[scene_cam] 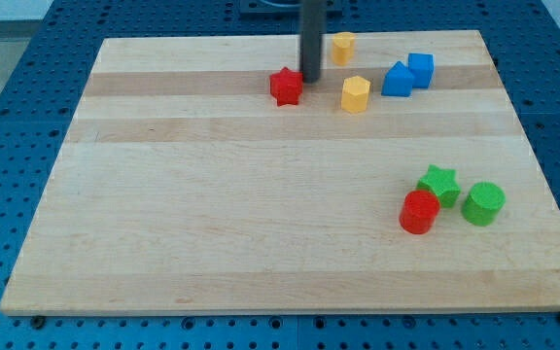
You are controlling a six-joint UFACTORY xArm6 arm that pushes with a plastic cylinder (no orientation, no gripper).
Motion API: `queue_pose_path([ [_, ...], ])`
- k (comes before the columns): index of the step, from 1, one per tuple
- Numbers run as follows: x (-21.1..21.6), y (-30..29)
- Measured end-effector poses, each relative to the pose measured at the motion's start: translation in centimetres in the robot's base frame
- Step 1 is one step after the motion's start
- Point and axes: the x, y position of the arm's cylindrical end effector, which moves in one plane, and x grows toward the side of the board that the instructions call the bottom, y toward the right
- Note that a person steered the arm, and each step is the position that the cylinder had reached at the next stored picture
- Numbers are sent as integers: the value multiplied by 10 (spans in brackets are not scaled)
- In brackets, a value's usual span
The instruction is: Move the red star diagonally to the yellow hexagon
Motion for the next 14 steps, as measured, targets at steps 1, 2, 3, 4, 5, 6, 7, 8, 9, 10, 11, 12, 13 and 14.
queue_pose_path([
  [1,47,-5],
  [2,63,-12],
  [3,63,-28],
  [4,64,-31],
  [5,58,-38],
  [6,47,-56],
  [7,50,-76],
  [8,56,-76],
  [9,53,-78],
  [10,52,-89],
  [11,49,-89],
  [12,46,-95],
  [13,45,-102],
  [14,46,-104],
])
